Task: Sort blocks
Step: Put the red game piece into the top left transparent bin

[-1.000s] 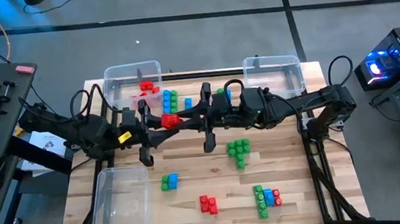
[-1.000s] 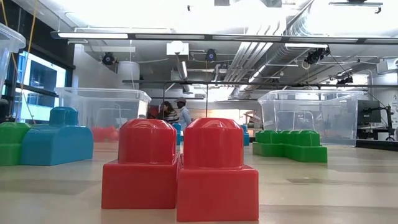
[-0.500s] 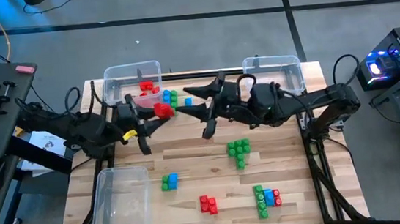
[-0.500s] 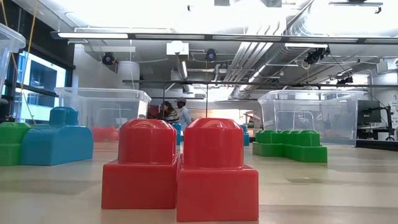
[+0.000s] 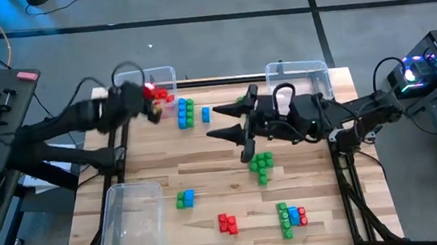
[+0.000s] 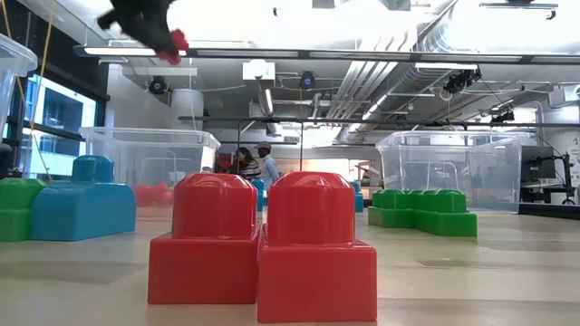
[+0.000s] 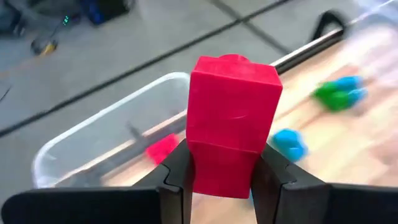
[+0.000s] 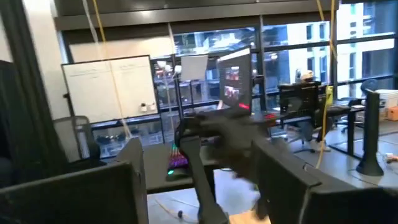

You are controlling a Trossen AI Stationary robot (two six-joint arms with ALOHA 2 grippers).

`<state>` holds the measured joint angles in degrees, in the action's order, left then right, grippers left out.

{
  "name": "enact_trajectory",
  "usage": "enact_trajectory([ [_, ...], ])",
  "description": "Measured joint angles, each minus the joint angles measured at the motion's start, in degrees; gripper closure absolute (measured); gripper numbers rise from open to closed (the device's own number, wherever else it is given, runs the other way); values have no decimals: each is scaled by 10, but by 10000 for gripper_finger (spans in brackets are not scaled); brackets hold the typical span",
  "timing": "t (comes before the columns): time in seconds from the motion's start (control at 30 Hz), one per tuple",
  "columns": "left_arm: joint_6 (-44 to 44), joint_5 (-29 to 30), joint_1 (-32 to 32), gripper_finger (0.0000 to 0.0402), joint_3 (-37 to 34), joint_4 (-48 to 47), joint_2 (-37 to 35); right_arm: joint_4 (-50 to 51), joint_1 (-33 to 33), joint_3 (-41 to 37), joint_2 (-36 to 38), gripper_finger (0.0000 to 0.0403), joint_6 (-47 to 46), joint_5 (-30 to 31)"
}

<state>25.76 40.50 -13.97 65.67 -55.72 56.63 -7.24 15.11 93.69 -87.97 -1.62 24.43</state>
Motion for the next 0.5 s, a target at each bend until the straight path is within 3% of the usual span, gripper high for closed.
enact_trajectory([
  [0.2, -104, -155, -219, 319, 0, -2, 54, 16, 8, 0, 0, 231, -33, 0],
  [0.37, -124, -200, -303, 318, 0, -7, 103, 30, 8, 0, 0, 231, -79, 0],
  [0.5, -125, -198, -318, 233, 0, -7, 122, 46, 10, 0, 0, 231, -96, -6],
])
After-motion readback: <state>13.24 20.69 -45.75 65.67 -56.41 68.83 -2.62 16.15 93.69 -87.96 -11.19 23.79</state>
